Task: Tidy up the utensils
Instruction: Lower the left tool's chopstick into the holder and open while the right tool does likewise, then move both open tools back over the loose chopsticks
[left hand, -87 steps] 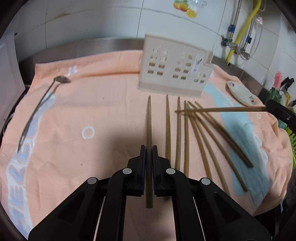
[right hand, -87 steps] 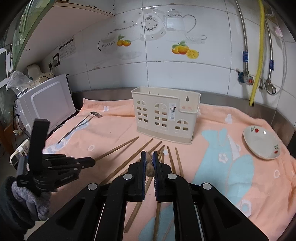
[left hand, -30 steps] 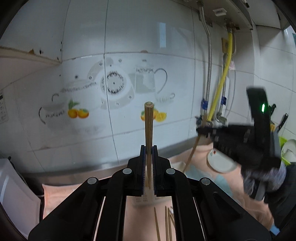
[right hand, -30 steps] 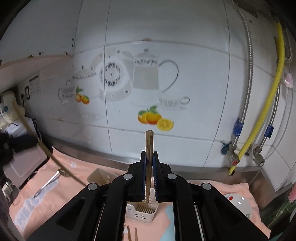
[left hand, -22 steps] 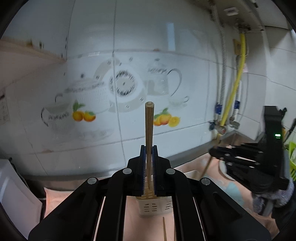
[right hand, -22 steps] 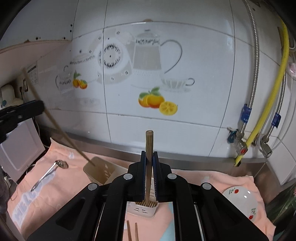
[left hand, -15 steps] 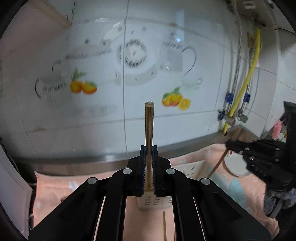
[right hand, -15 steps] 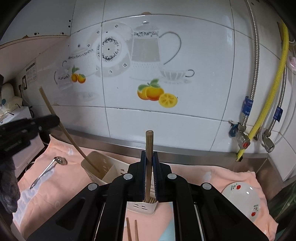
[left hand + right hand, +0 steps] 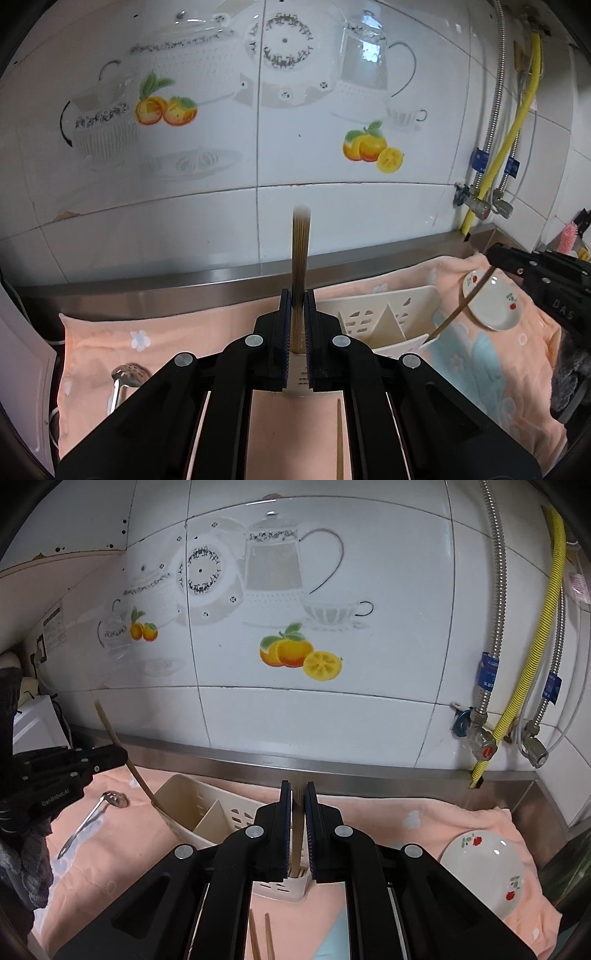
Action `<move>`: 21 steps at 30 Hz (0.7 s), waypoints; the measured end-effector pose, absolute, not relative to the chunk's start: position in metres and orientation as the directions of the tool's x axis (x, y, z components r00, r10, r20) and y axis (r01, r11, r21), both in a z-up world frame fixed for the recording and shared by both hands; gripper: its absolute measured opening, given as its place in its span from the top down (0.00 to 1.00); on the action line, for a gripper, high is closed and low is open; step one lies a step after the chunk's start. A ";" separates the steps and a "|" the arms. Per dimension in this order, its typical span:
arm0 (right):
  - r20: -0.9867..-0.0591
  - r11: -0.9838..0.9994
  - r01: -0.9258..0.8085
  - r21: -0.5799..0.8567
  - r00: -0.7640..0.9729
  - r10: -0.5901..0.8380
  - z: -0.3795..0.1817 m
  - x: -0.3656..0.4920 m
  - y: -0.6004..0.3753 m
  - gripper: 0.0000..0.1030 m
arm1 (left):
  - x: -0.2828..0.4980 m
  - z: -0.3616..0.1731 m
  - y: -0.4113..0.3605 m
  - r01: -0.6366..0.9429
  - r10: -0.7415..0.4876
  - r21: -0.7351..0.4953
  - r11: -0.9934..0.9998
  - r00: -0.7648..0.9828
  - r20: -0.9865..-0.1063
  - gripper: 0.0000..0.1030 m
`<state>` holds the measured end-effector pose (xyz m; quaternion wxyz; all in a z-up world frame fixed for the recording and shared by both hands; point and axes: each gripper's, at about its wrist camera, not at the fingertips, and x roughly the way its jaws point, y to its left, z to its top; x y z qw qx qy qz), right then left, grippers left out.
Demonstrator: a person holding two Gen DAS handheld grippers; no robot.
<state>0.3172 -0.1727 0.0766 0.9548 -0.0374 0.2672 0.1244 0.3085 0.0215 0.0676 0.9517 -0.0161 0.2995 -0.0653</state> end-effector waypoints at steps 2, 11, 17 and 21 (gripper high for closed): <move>-0.514 0.967 -0.253 -0.013 0.831 0.210 0.078 0.315 -0.173 0.90 | 0.307 0.069 0.024 0.113 -0.137 -0.078 0.991 0.813 -0.566 0.93; -0.440 0.970 -0.242 -0.023 0.873 0.208 0.103 0.274 -0.186 0.74 | 0.278 0.091 0.033 0.115 -0.154 -0.106 0.988 0.837 -0.525 0.85; -0.421 0.960 -0.280 -0.012 0.872 0.249 0.102 0.223 -0.194 0.69 | 0.232 0.092 0.042 0.122 -0.164 -0.116 0.986 0.848 -0.504 0.82; -0.441 0.949 -0.314 0.001 0.852 0.282 0.085 0.192 -0.196 0.66 | 0.200 0.076 0.043 0.133 -0.182 -0.131 0.982 0.839 -0.514 0.77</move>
